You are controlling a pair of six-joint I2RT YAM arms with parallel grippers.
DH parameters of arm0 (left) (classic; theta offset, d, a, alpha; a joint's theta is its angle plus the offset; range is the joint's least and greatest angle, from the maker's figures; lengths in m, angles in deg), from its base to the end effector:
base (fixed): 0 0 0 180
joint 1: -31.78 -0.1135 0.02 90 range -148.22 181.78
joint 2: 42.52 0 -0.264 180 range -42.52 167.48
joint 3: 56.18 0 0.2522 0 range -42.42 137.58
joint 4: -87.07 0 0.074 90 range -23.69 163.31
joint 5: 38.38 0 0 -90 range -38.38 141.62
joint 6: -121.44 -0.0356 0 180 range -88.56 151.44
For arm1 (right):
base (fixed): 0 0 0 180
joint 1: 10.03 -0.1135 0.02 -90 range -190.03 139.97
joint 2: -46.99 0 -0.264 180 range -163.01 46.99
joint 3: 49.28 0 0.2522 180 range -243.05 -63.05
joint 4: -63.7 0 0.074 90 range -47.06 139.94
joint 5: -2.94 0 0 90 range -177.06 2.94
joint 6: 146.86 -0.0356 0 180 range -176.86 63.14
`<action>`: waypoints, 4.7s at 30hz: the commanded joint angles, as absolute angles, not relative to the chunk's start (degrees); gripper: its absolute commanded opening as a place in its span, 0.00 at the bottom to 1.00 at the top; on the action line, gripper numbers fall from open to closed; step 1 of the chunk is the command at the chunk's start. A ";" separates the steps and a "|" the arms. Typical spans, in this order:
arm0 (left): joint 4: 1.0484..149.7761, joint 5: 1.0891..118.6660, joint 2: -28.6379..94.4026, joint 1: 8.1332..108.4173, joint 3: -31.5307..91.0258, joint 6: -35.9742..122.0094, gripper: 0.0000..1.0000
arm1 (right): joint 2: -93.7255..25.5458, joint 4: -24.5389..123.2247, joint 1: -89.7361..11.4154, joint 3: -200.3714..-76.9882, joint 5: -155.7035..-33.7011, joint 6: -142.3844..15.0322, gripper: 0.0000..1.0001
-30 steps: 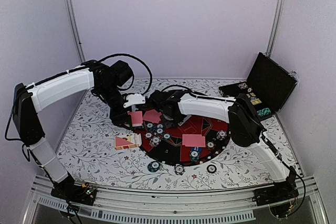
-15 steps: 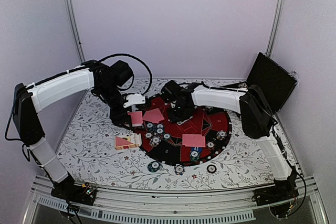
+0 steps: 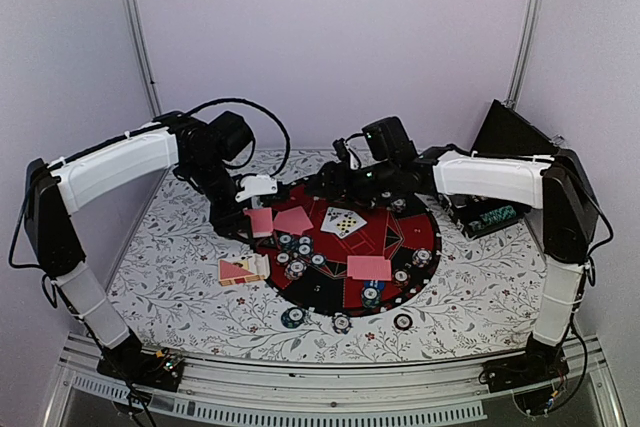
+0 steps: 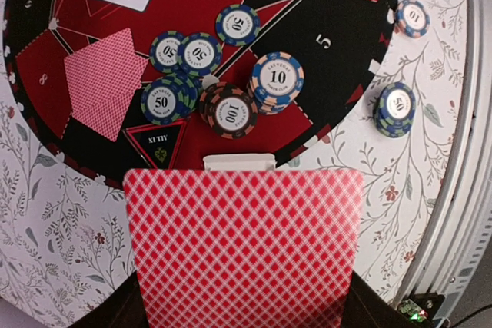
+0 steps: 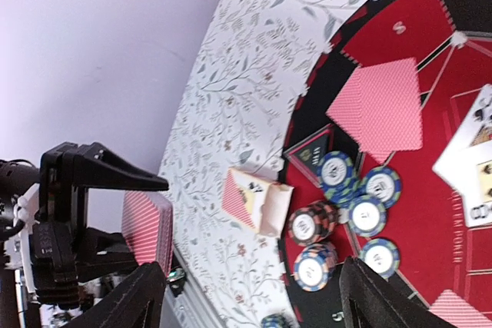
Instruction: Distribute texas hold em gaming equipment
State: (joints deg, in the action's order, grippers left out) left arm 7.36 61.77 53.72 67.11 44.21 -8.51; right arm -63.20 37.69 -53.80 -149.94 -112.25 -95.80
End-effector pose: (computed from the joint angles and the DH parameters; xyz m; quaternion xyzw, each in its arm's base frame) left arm 0.2635 -0.1945 0.2886 0.6123 0.7757 -0.0826 0.1286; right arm 0.3118 0.3197 0.2578 -0.1363 0.8628 0.4406 0.2071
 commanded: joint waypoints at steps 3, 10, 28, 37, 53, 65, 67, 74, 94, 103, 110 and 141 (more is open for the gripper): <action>7.61 62.31 53.90 66.84 46.24 -7.72 0.00 | -65.10 56.84 -55.42 -143.45 -128.90 -109.33 0.82; 7.79 62.25 54.93 67.06 47.40 -7.29 0.00 | -68.56 62.07 -57.83 -144.94 -133.07 -113.47 0.82; 7.35 62.34 55.31 68.13 49.58 -6.97 0.00 | -77.29 66.71 -60.01 -152.10 -135.18 -118.47 0.80; 7.30 62.55 55.85 68.82 49.25 -6.87 0.00 | -82.06 71.48 -61.06 -156.76 -136.51 -122.65 0.81; 7.56 62.69 55.14 69.04 48.49 -7.12 0.00 | -88.94 76.37 -61.48 -159.53 -138.48 -128.54 0.73; 7.87 62.46 54.81 69.04 47.49 -7.41 0.00 | -83.65 80.55 -57.89 -149.58 -137.34 -129.61 0.60; 7.83 62.45 54.92 69.04 47.57 -7.39 0.00 | -82.59 80.57 -57.55 -148.83 -137.42 -129.32 0.58; 7.74 62.00 55.00 69.04 47.50 -7.39 0.00 | -80.12 80.45 -56.75 -146.59 -137.60 -128.42 0.43; 7.57 61.55 55.31 68.95 47.58 -7.39 0.00 | -72.26 74.80 -54.37 -141.09 -137.54 -123.95 0.01; 7.48 61.57 55.21 68.95 47.24 -7.36 0.00 | -63.70 56.41 -50.00 -138.59 -131.77 -111.93 0.00; 7.87 61.20 55.12 68.56 46.57 -7.40 0.00 | -57.75 32.02 -47.17 -144.10 -117.00 -97.54 0.00; 7.30 61.19 54.33 67.81 45.79 -7.06 0.00 | -90.09 -17.10 -60.17 -191.46 -45.05 -82.78 0.00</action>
State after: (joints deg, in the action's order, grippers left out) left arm 7.55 60.98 55.58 68.31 45.89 -7.30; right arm -87.57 -12.71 -59.33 -188.45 -51.58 -83.63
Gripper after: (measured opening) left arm 0.667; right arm 0.009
